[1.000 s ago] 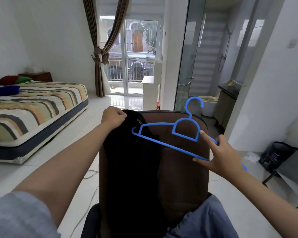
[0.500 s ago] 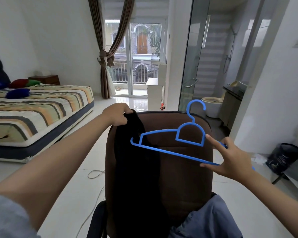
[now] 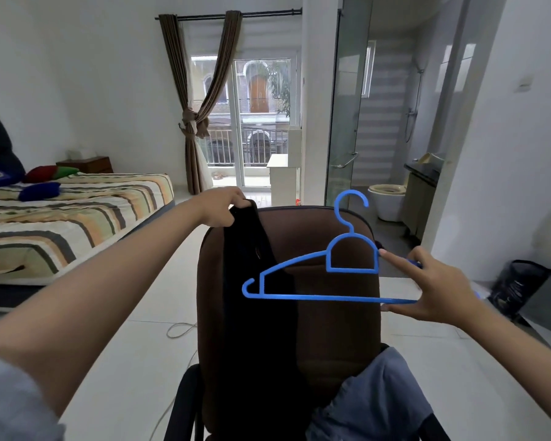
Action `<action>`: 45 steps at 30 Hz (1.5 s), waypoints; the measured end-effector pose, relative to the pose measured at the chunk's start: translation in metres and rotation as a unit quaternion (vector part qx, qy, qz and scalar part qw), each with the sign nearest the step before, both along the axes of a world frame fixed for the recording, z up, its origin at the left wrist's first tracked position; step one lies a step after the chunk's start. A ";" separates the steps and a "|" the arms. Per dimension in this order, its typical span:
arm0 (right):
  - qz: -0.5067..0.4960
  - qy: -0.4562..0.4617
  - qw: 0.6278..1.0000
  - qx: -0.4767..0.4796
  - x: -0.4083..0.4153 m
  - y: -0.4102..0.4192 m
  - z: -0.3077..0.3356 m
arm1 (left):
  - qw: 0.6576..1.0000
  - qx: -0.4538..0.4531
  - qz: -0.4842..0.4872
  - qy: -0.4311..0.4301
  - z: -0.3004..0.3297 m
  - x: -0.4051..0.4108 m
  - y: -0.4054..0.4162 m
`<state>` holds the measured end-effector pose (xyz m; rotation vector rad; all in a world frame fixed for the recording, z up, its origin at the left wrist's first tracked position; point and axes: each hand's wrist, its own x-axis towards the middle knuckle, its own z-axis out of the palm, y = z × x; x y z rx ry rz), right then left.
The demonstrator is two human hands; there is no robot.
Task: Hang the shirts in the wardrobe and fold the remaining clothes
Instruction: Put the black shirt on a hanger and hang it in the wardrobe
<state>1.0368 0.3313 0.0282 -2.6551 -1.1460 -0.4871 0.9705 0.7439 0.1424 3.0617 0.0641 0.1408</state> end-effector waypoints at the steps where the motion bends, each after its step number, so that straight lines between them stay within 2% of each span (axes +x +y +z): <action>1: 0.003 -0.004 1.000 0.003 -0.003 -0.004 0.002 | 1.000 0.003 0.001 -0.002 0.003 -0.002 -0.003; 7: -0.024 -0.059 0.992 0.106 -0.018 -0.018 0.014 | 1.000 -0.018 0.002 -0.014 0.015 -0.014 -0.022; 13: -0.061 -0.130 0.980 0.137 -0.033 -0.006 0.028 | 0.996 -0.076 0.002 -0.037 0.025 -0.019 -0.052; 22: -0.060 -0.255 0.959 0.107 -0.043 0.023 0.066 | 0.971 -0.216 -0.003 -0.099 0.066 -0.043 -0.111; 28: -0.061 -0.267 0.959 0.068 -0.044 0.044 0.092 | 0.963 -0.251 -0.026 -0.095 0.091 -0.059 -0.149; 34: -0.040 -0.279 0.955 0.095 -0.043 0.052 0.105 | 0.973 -0.210 -0.024 -0.087 0.112 -0.073 -0.159; 38: -0.021 -0.297 0.945 0.132 -0.042 0.047 0.110 | 0.995 -0.049 -0.021 -0.089 0.117 -0.079 -0.142; 39: -0.015 -0.303 0.943 0.140 -0.042 0.047 0.111 | 0.994 -0.046 -0.030 -0.096 0.116 -0.081 -0.138; 42: -0.001 -0.322 0.933 0.158 -0.042 0.044 0.114 | 0.976 -0.131 -0.106 -0.136 0.106 -0.082 -0.126; 45: 0.023 -0.338 0.924 0.179 -0.042 0.045 0.115 | 0.955 -0.179 -0.135 -0.197 0.101 -0.082 -0.123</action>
